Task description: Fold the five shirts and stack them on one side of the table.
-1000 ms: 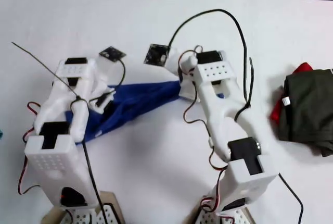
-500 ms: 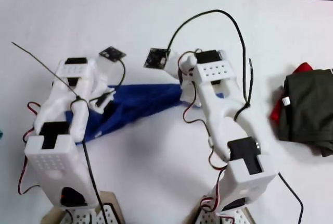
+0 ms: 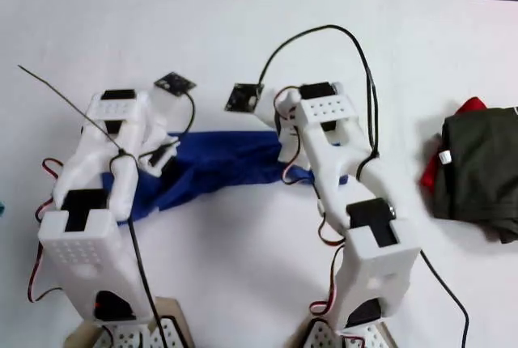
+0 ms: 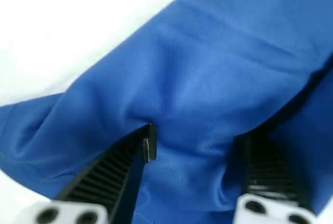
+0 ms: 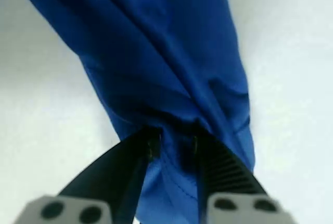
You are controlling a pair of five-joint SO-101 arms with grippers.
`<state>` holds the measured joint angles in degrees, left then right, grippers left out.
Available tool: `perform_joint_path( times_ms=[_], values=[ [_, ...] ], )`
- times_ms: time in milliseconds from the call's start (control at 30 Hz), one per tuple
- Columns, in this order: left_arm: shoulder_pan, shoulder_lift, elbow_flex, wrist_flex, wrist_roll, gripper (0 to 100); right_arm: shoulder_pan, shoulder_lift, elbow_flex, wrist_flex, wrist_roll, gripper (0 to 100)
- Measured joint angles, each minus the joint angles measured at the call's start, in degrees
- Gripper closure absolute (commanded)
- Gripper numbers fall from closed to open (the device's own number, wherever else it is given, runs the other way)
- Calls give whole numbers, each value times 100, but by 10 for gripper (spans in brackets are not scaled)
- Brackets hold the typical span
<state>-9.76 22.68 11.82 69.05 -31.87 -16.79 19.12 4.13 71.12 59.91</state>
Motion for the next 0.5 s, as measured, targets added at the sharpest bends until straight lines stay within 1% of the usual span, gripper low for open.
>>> perform_joint_path(
  times_ms=[33, 133, 200, 333, 500],
  values=[
    [0, 0, 0, 0, 0, 711, 0, 0, -53, -26, 9, 889],
    [0, 0, 0, 0, 0, 711, 0, 44, -413, -26, 9, 953],
    [0, 0, 0, 0, 0, 711, 0, 44, -686, -26, 18, 978],
    [0, 0, 0, 0, 0, 711, -9, 44, -1081, -35, 18, 978],
    [0, 0, 0, 0, 0, 711, -9, 44, -1160, -62, 18, 964]
  ],
)
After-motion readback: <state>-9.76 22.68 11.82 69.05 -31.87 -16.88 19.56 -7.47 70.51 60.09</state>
